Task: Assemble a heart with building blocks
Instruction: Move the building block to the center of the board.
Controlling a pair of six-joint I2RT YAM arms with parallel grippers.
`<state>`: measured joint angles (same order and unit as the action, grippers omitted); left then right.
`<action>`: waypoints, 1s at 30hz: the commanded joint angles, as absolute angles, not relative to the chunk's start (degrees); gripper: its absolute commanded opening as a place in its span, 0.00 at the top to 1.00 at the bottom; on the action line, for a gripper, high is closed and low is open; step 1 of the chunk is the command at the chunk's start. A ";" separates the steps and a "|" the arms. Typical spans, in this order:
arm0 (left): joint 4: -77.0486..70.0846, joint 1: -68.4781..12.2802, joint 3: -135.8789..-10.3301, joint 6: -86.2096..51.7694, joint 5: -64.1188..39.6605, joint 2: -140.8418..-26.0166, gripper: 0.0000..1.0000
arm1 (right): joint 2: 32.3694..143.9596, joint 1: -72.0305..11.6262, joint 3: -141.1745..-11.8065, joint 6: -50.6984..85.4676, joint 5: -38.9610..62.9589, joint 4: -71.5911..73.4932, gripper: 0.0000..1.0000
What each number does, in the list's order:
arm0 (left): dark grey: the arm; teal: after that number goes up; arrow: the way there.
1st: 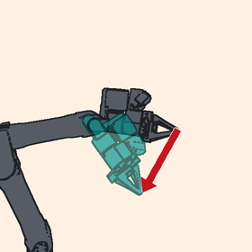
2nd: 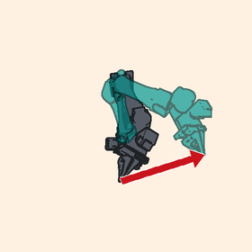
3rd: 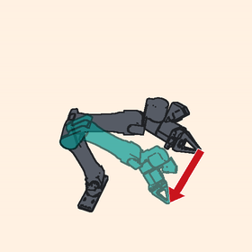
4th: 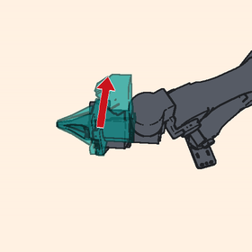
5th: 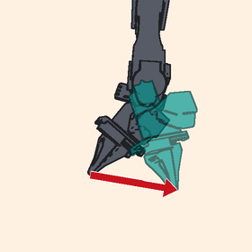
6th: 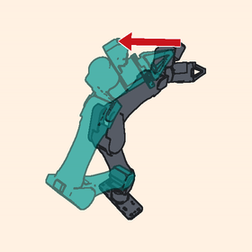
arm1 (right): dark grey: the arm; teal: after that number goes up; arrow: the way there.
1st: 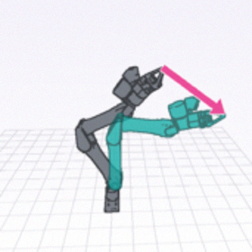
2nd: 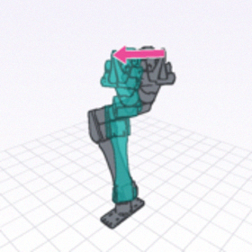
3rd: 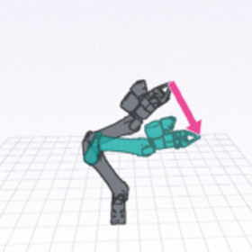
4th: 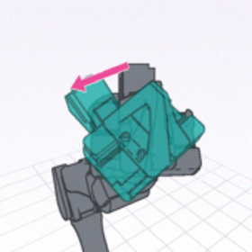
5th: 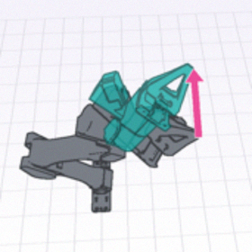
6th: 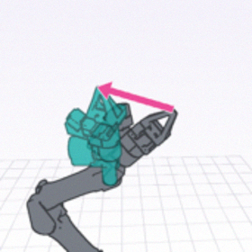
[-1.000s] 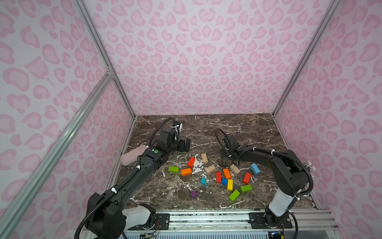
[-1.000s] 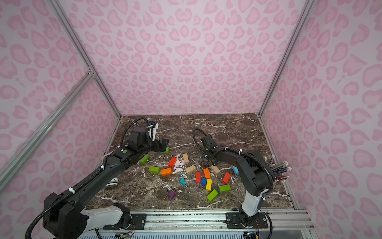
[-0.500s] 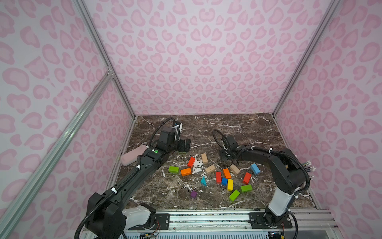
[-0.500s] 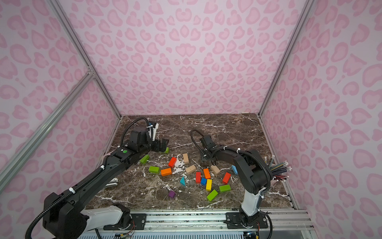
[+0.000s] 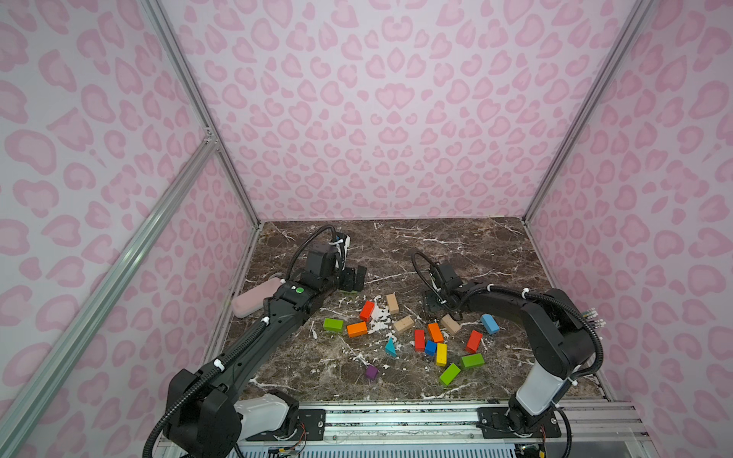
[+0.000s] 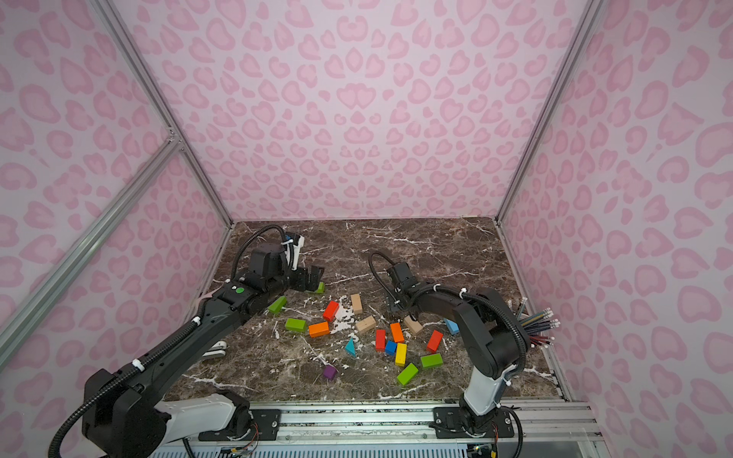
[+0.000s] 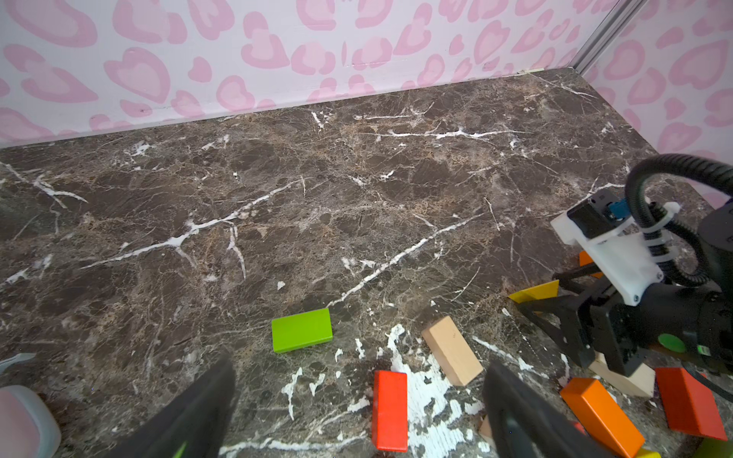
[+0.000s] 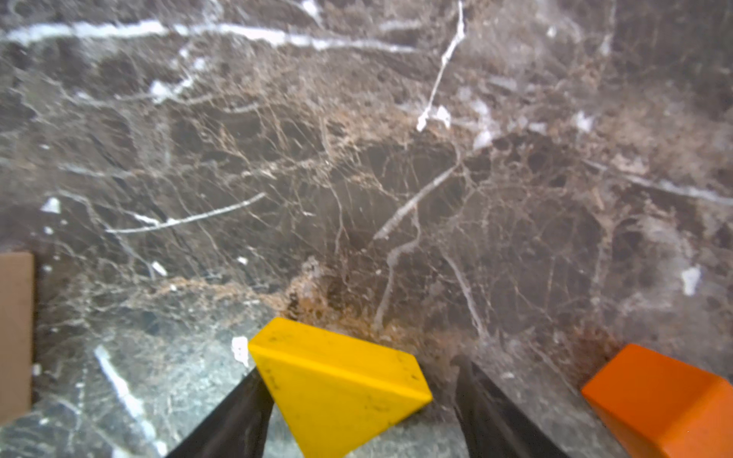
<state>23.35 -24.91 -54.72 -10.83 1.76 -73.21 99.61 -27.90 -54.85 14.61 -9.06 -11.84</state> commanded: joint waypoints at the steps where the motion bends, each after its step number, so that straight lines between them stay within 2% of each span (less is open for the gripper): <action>1: 21.88 -24.96 -55.00 -10.68 1.59 -72.87 0.01 | 98.59 -27.43 -54.24 15.12 -9.23 -11.24 0.23; 15: 21.83 -24.97 -55.01 -10.67 1.69 -72.82 0.00 | 97.29 -26.19 -53.57 13.82 -7.11 -11.06 0.24; 30: 21.92 -24.96 -54.99 -10.75 1.43 -72.77 0.01 | 96.26 -26.12 -52.93 15.20 -4.34 -11.69 0.32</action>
